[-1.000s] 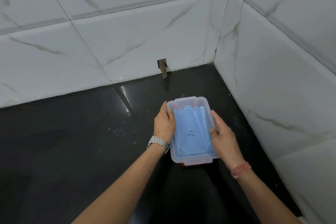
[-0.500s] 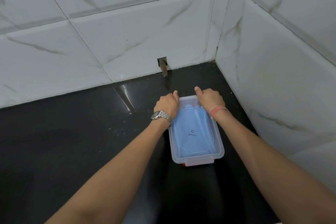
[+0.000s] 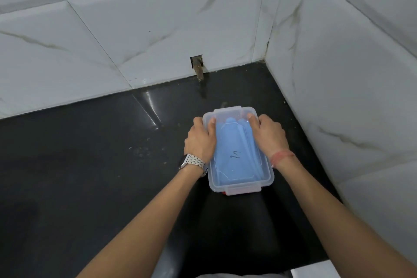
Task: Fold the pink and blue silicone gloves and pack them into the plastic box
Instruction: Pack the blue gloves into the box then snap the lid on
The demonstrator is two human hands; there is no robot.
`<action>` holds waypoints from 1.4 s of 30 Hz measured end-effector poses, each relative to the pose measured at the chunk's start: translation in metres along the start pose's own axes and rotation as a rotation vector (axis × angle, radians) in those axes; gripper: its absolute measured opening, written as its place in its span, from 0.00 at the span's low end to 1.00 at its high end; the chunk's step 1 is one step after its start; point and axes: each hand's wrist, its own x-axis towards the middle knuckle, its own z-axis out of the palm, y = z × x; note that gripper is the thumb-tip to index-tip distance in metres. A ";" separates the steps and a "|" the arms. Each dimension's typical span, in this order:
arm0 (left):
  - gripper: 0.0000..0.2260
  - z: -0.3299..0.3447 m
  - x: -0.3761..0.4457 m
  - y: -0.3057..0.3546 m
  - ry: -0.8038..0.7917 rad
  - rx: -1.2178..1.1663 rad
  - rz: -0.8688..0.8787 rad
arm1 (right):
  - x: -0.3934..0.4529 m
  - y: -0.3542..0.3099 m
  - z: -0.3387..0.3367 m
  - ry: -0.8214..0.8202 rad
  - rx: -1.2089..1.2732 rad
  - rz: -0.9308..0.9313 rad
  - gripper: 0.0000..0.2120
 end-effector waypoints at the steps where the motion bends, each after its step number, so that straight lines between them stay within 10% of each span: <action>1: 0.16 0.000 -0.003 -0.001 0.011 -0.015 -0.007 | -0.006 0.002 0.002 0.003 0.017 0.009 0.22; 21: 0.24 -0.003 -0.070 -0.010 0.110 -0.061 0.111 | -0.079 0.016 0.001 0.059 0.161 0.071 0.21; 27: 0.27 -0.001 -0.069 -0.002 0.217 0.376 0.353 | -0.078 0.012 0.000 0.094 0.144 0.052 0.21; 34: 0.32 0.013 -0.068 0.015 -0.118 0.589 0.591 | -0.113 0.023 -0.006 -0.144 1.012 0.376 0.22; 42: 0.30 0.013 -0.067 0.014 -0.148 0.622 0.581 | -0.181 0.027 0.021 -0.194 1.574 0.777 0.20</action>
